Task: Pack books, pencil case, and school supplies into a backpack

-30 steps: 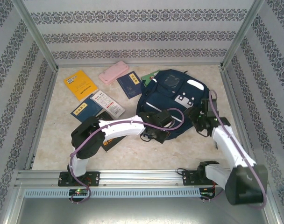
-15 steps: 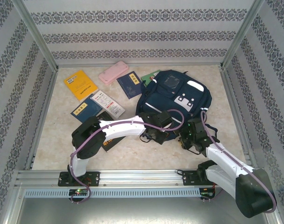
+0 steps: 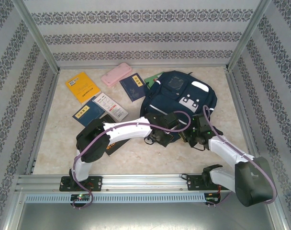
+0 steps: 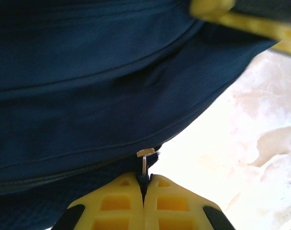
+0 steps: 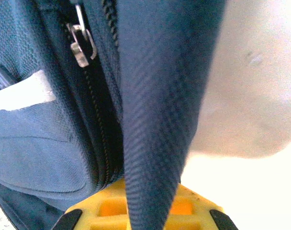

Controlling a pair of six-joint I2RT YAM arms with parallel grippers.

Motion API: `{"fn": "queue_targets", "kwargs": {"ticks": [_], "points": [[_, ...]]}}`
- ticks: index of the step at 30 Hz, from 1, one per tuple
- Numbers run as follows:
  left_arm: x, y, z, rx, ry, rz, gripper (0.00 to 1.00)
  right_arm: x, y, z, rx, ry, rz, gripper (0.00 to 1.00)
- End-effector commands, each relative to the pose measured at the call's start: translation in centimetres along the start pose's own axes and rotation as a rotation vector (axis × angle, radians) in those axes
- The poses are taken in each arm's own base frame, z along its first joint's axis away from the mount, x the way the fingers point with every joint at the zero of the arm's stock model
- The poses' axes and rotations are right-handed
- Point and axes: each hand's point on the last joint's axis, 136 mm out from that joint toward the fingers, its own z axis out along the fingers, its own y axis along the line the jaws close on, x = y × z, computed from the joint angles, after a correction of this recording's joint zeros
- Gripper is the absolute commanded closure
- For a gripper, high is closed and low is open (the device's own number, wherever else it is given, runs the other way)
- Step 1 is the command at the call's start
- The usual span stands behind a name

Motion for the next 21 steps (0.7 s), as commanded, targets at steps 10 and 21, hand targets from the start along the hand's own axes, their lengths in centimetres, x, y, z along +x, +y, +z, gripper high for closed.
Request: {"fn": "queue_targets", "kwargs": {"ticks": [10,21], "points": [[1.7,16.7,-2.2,-0.325,0.207,-0.138,1.0,-4.2,-1.0,-3.1,0.045,-0.073,-0.084,1.0],[0.5,16.3,-2.0,-0.246,0.143,-0.104,1.0,-8.6,1.5,-3.7,0.094,-0.191,-0.151,1.0]]}}
